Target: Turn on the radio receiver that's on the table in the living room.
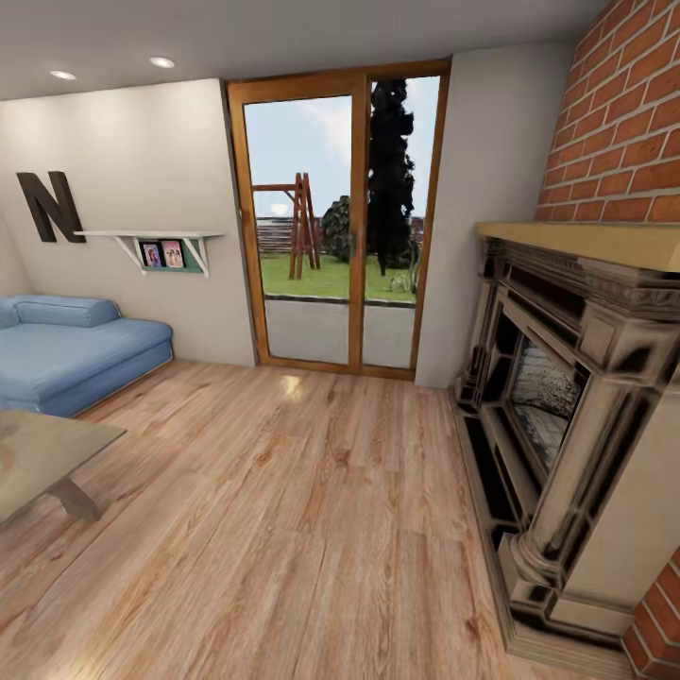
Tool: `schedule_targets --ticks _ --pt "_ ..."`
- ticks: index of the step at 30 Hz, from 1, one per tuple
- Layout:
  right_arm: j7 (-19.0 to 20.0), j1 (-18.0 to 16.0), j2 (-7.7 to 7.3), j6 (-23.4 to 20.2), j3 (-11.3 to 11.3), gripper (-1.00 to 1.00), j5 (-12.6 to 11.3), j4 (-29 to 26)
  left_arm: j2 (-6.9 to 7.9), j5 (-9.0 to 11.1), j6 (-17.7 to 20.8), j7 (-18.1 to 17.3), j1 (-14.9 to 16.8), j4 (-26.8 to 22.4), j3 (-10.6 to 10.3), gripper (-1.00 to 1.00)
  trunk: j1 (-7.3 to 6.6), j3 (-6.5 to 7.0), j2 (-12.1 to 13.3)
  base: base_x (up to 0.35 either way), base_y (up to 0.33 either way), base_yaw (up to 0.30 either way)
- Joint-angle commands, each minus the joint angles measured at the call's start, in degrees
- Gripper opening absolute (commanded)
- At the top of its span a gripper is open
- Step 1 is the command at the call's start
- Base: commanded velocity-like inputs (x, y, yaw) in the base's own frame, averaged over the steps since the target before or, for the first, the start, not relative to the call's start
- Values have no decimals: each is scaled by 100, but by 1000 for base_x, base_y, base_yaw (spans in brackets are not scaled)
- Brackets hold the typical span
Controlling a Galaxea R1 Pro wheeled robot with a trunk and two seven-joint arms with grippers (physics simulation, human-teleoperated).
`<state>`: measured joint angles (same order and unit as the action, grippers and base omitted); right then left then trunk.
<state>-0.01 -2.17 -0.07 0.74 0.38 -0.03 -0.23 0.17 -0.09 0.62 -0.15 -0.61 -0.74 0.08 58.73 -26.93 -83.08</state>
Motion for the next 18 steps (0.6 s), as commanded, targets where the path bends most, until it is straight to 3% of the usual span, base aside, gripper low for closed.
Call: schedule_targets --ticks 1,7,18 --pt "7 -1 3 2 7 100 6 2 0 -5 0 7 0 -5 0 100 0 0 0 0 0 0" --pt "10 -7 -18 4 62 100 40 -1 141 -4 1 14 0 -131 -5 100 0 0 0 0 0 0" --pt "-34 -12 -30 -1 72 100 392 -251 495 52 0 -11 0 -224 30 100 0 0 0 0 0 0"
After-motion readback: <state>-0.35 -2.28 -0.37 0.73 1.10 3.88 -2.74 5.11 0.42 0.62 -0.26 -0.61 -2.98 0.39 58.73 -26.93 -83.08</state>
